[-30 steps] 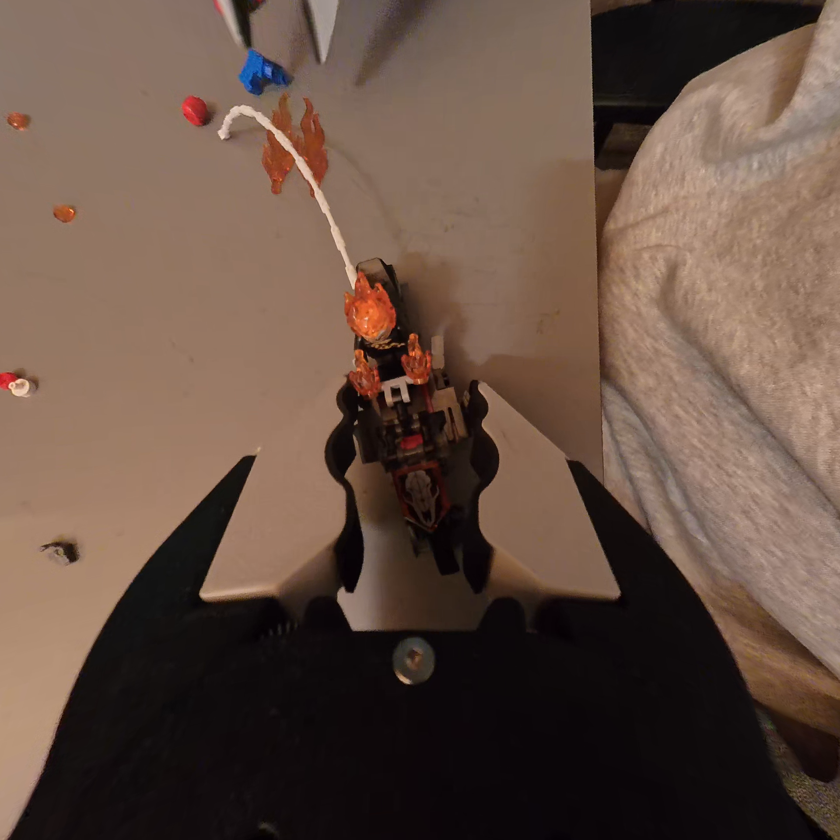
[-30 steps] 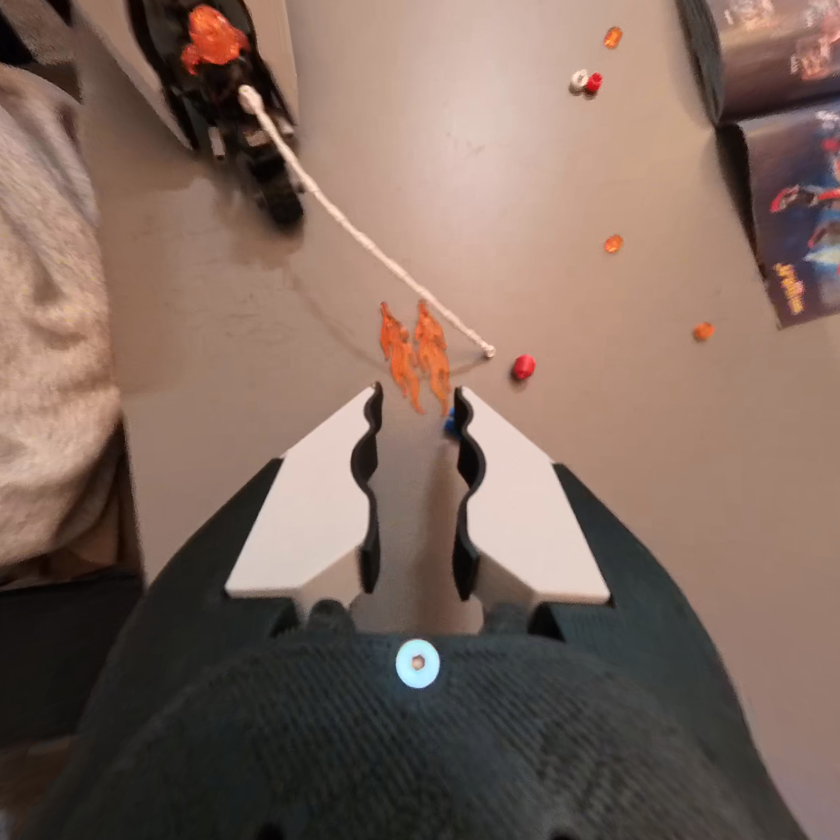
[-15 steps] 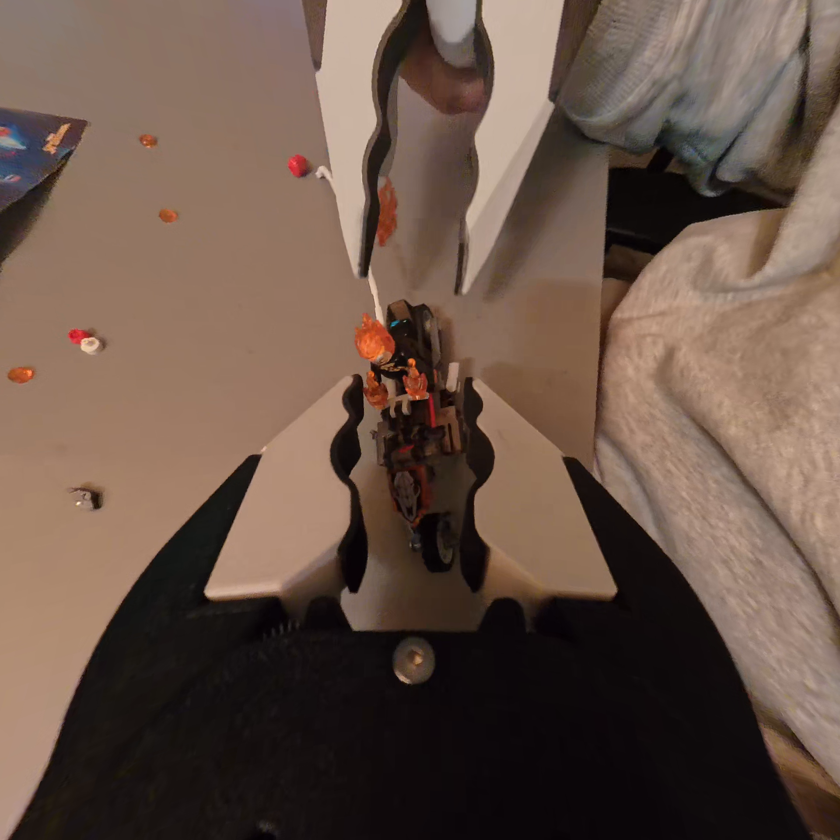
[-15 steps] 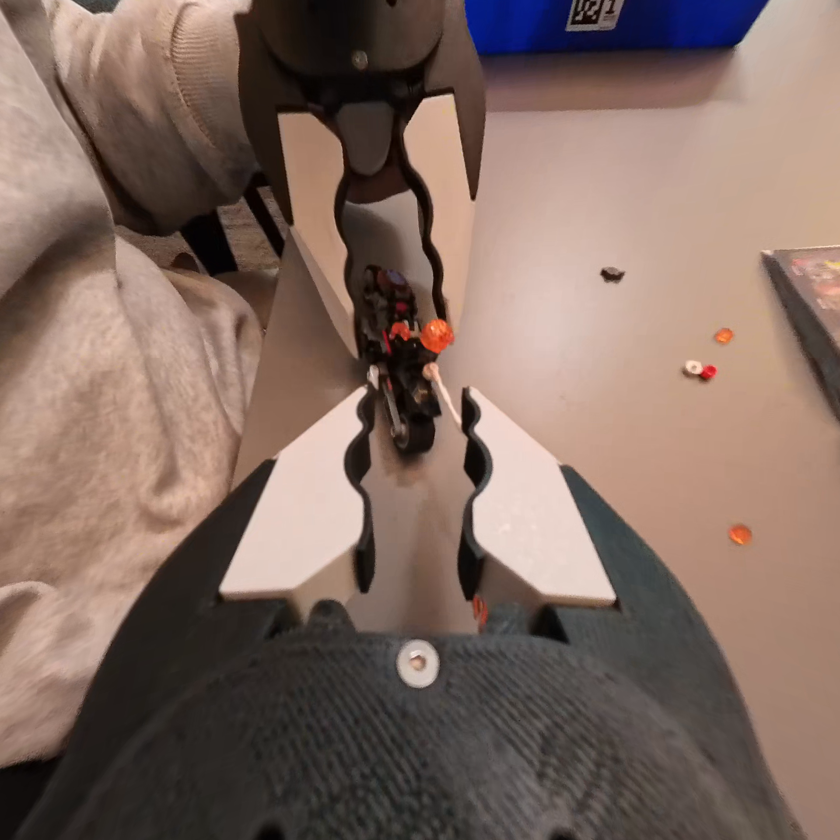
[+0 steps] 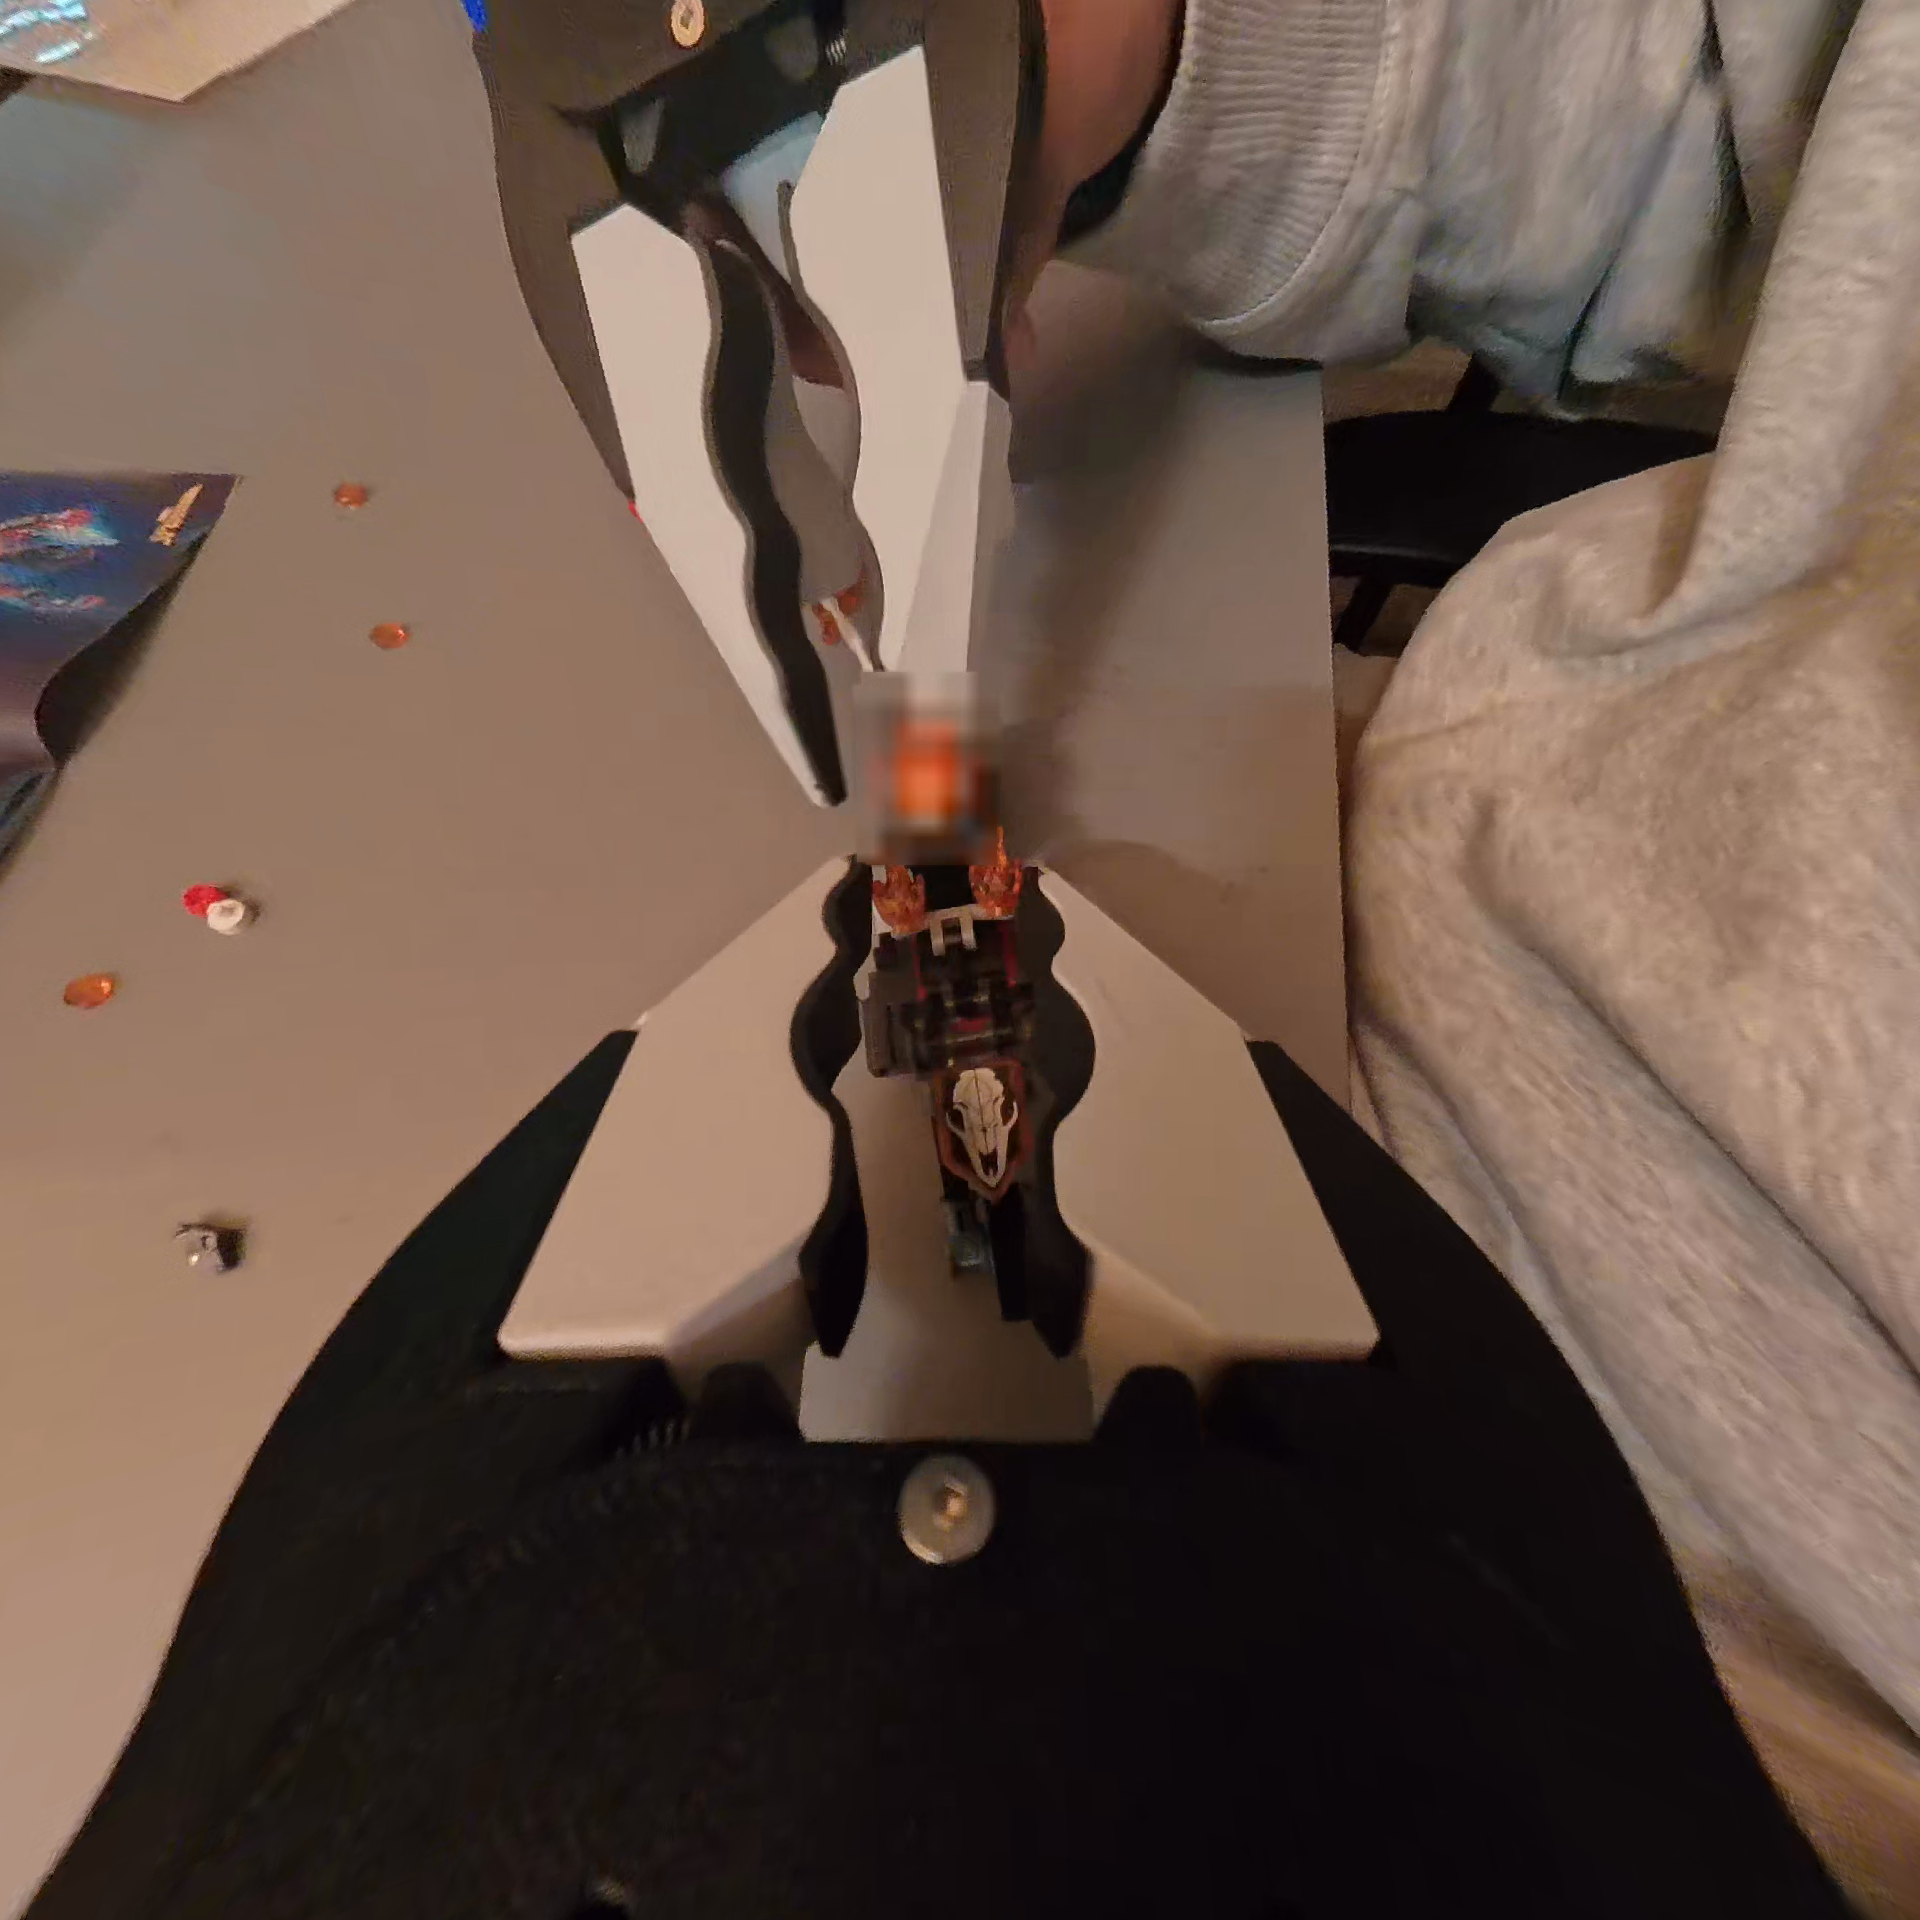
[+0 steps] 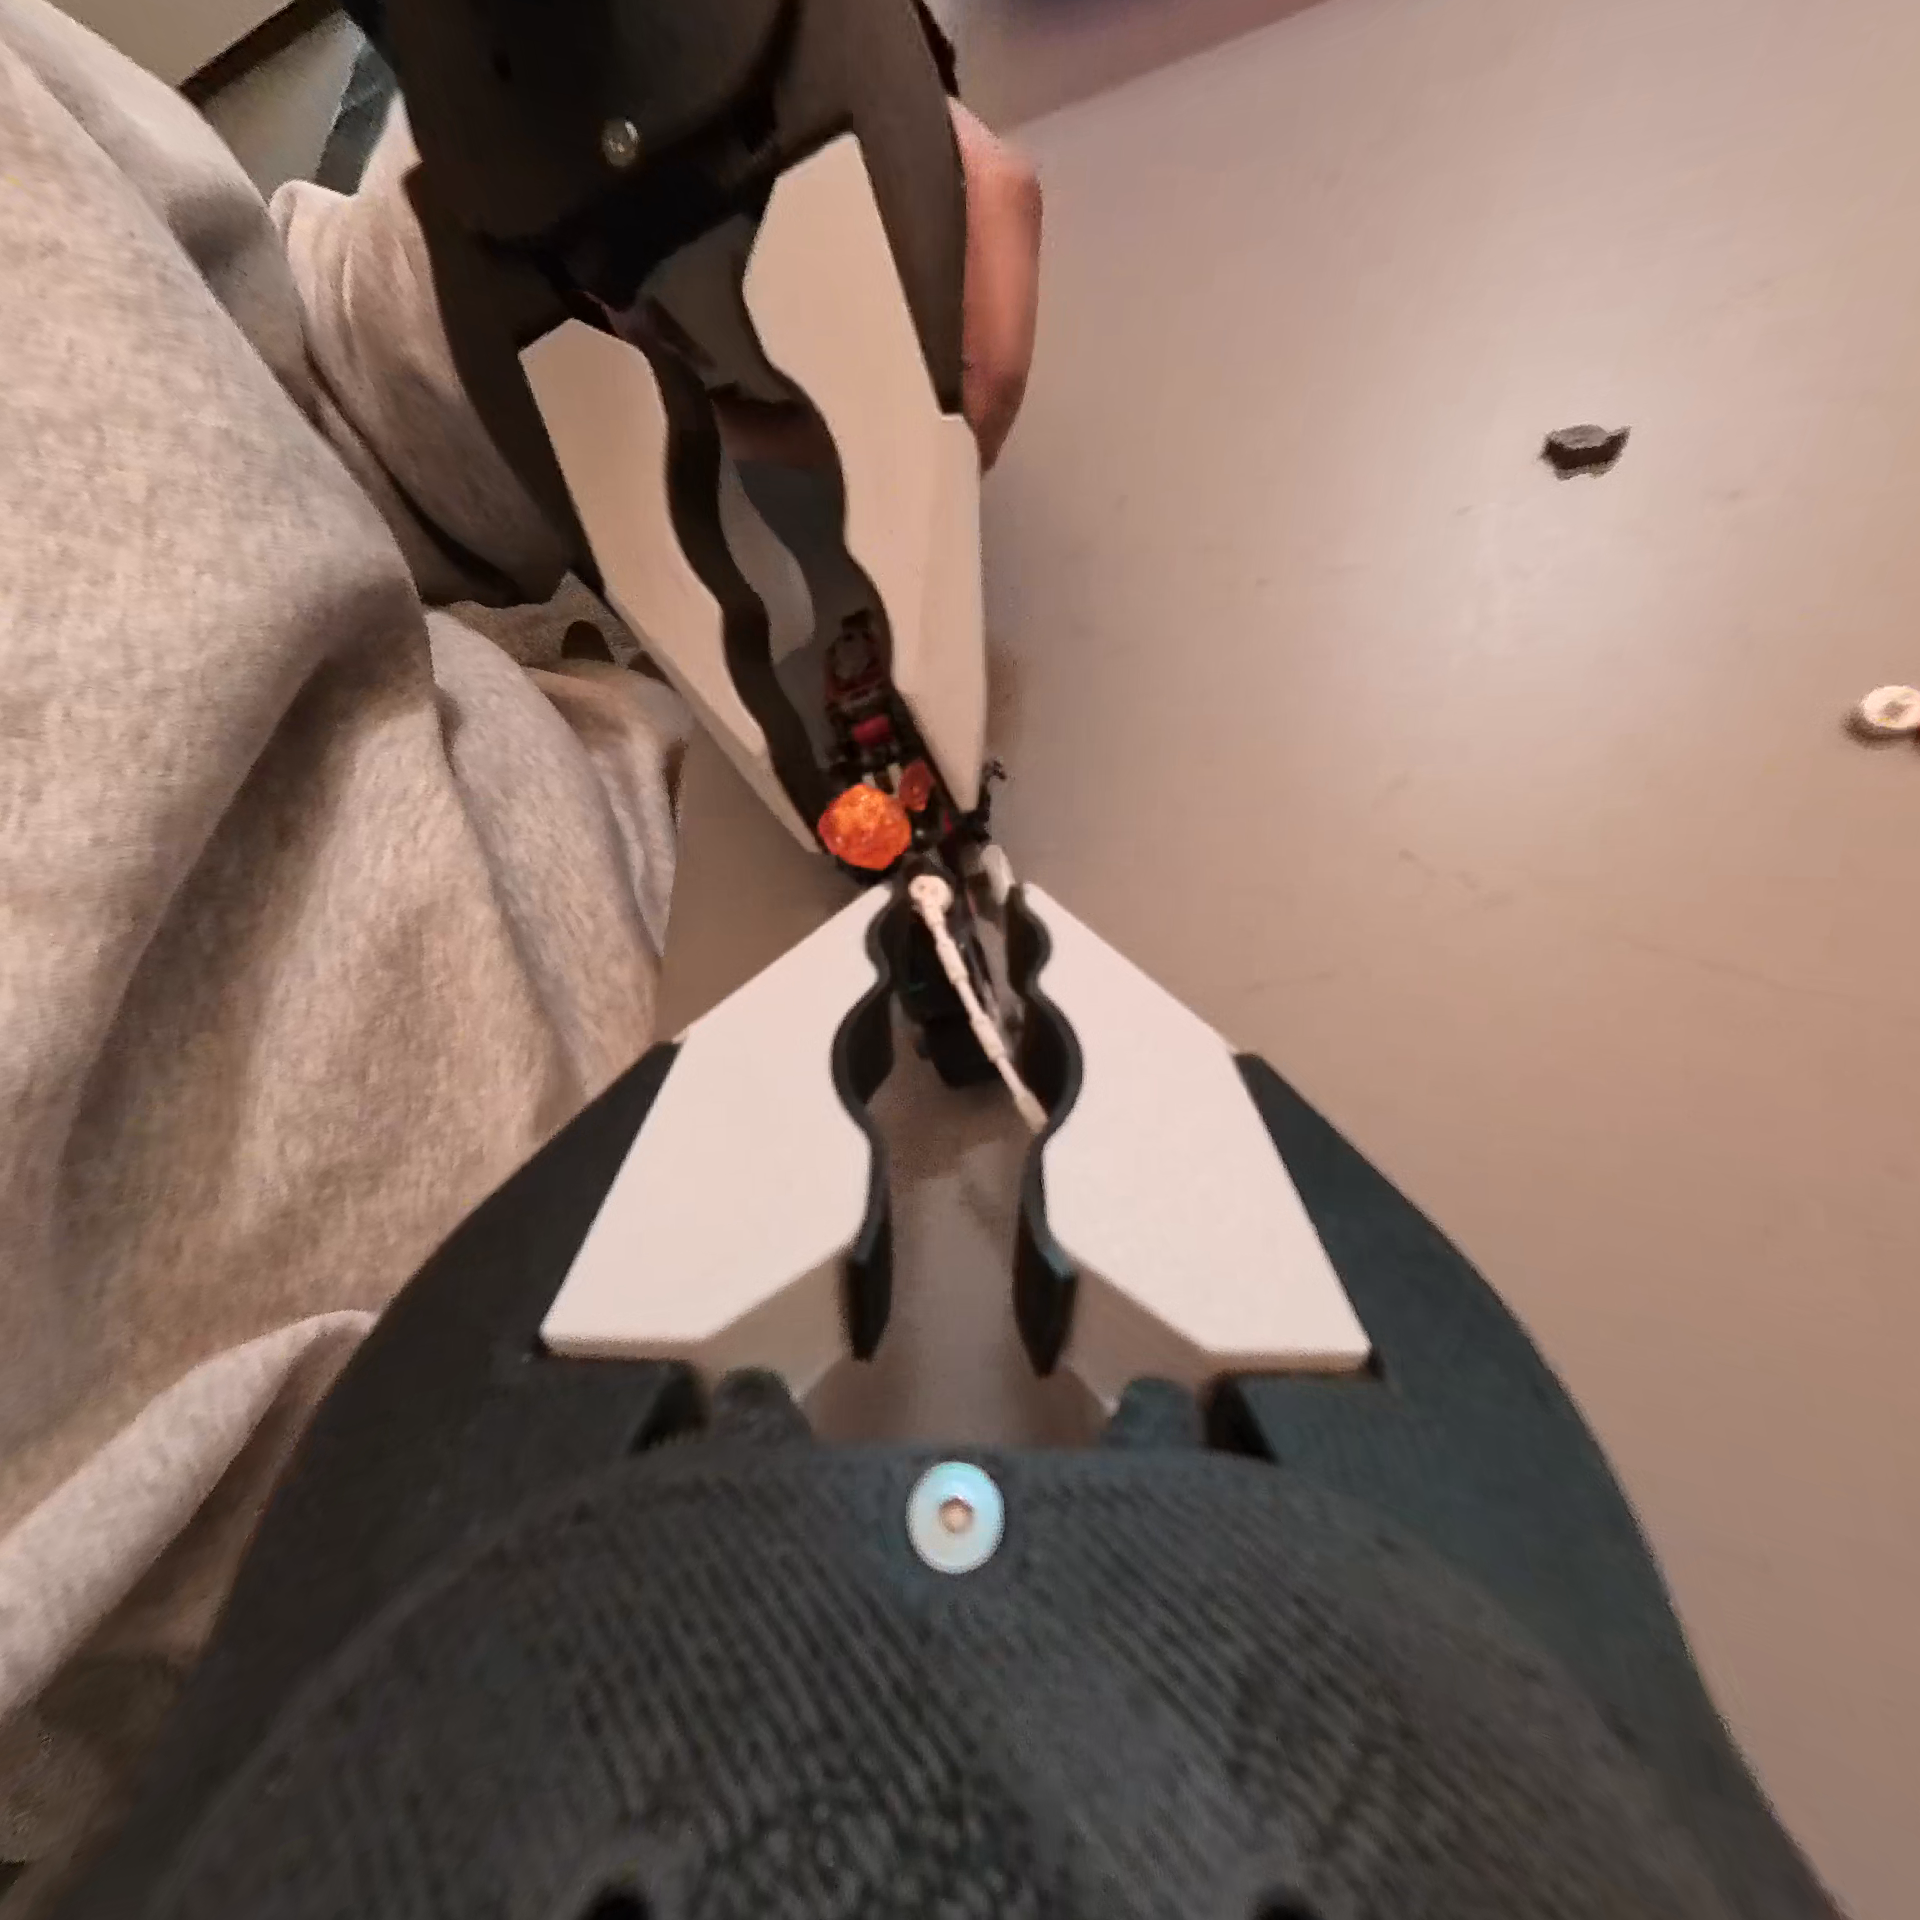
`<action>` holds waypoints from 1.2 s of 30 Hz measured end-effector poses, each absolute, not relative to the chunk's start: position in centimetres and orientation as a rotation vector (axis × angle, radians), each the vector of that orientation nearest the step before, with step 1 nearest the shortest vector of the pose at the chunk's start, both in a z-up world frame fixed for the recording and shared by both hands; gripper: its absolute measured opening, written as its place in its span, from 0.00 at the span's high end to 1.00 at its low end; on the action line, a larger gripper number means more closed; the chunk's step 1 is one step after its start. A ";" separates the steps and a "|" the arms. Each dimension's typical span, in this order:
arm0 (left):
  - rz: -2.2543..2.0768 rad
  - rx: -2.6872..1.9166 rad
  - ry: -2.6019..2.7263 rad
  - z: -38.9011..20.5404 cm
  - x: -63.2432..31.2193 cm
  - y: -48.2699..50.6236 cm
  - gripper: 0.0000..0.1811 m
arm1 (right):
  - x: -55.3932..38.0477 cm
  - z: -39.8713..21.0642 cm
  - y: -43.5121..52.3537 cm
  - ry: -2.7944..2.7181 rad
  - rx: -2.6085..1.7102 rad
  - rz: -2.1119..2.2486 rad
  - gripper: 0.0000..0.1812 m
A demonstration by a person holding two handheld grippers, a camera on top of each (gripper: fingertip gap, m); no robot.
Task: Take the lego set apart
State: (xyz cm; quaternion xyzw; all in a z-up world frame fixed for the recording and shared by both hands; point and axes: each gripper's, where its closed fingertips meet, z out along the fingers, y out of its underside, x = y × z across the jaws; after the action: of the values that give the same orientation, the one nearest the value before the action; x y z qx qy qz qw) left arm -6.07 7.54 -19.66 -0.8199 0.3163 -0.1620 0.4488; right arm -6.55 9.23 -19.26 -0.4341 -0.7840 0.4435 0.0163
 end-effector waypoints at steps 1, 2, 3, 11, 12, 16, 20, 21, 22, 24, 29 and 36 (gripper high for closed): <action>-0.410 -2.034 0.783 -19.8 -6.0 7.5 0.83 | -6.3 -19.3 9.0 -2.454 -1.340 1.383 0.94; -0.420 -2.046 0.782 -20.0 -6.0 7.5 0.83 | -6.2 -19.3 8.8 -2.468 -1.329 1.376 0.94; -0.423 -2.063 0.779 -20.3 -6.0 7.4 0.84 | -6.1 -19.4 8.7 -2.476 -1.316 1.365 0.95; -0.430 -2.096 0.781 -21.0 -5.7 7.4 0.84 | -5.6 -19.4 8.8 -2.477 -1.187 1.241 0.98; -0.433 -2.097 0.782 -21.0 -5.7 7.4 0.84 | -5.5 -19.4 8.8 -2.474 -1.169 1.222 0.99; -0.444 -2.105 0.769 -21.1 -5.8 7.5 0.84 | -5.7 -19.3 8.9 -2.447 -1.090 1.150 1.00; -0.469 -2.098 0.767 -20.9 -5.9 7.2 0.84 | -5.9 -19.0 8.6 -2.319 -1.156 1.304 1.00; -0.463 -2.096 0.765 -20.9 -5.9 7.3 0.84 | -5.8 -18.9 8.7 -2.279 -1.200 1.370 1.00; -0.451 -2.098 0.767 -20.9 -5.8 7.4 0.84 | -5.8 -18.9 8.8 -2.241 -1.245 1.428 1.00; -0.417 -2.100 0.777 -21.0 -5.8 7.6 0.84 | -5.8 -19.0 9.0 -2.169 -1.321 1.511 1.00; -0.384 -2.109 0.780 -20.9 -5.9 7.8 0.84 | -6.1 -18.7 9.4 -2.024 -1.448 1.597 1.00; -0.352 -2.215 0.768 -21.4 -6.3 7.9 0.83 | -6.8 -18.9 10.0 -1.908 -1.568 1.572 1.00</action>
State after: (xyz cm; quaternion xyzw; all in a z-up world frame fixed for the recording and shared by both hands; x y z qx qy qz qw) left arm -6.30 7.94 -21.44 -0.8657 0.3001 -0.1376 0.3762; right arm -6.79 9.96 -18.92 -0.5325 -0.6481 0.5340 0.1067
